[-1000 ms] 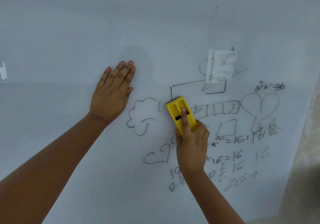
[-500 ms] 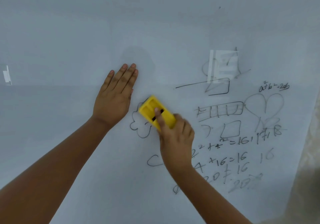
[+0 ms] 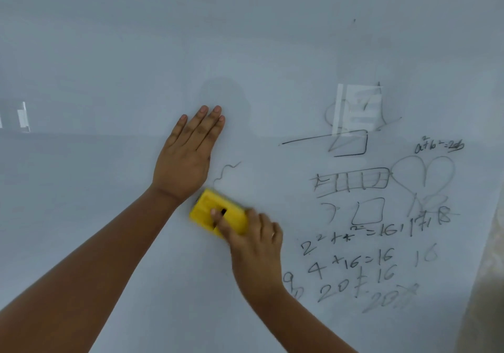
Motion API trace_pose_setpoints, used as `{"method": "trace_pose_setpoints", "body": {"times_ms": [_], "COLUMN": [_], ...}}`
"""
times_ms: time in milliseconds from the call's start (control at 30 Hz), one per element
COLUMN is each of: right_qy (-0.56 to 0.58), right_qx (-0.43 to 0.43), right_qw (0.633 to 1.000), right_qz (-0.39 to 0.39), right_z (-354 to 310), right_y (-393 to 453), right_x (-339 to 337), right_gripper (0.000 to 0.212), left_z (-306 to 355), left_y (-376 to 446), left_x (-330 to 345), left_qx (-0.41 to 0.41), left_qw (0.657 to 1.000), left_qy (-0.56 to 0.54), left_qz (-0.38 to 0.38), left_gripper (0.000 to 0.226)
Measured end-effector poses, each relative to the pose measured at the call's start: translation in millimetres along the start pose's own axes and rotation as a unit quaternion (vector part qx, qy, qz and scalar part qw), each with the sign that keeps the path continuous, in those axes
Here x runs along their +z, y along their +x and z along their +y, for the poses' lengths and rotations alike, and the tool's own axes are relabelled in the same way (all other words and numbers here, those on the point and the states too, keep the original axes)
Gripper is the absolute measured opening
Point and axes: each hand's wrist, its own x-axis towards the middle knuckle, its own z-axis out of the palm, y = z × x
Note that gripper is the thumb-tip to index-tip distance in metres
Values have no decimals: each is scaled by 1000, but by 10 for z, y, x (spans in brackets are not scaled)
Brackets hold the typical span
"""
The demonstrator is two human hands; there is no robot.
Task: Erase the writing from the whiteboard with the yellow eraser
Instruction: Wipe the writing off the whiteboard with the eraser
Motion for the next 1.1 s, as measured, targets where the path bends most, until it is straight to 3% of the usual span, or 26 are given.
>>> {"method": "trace_pose_setpoints", "body": {"times_ms": [133, 300, 433, 567, 767, 967, 1100], "right_qy": [-20, 9, 28, 5, 59, 88, 81], "right_qx": [-66, 87, 87, 36, 130, 76, 184], "right_qw": [998, 996, 996, 999, 990, 993, 979], "right_qz": [-10, 8, -15, -20, 3, -31, 12], "right_z": [171, 251, 58, 262, 153, 176, 807], "right_y": [-296, 320, 439, 299, 566, 341, 490], "right_x": [54, -185, -227, -263, -322, -276, -420], "right_gripper": [68, 91, 96, 90, 81, 82, 75], "left_z": [27, 0, -20, -5, 22, 9, 25], "left_y": [3, -7, -7, -11, -38, -39, -45], "left_x": [-19, -28, -13, -13, -11, -8, 13], "left_qx": [-7, -5, -1, -6, -16, -16, -20], "left_qw": [1000, 1000, 1000, 1000, 999, 1000, 1000], "left_qy": [-10, -8, -14, -19, -27, -18, -12], "left_qz": [0, -17, -21, -11, -5, 5, 6], "left_gripper": [55, 53, 55, 54, 55, 58, 63]}}
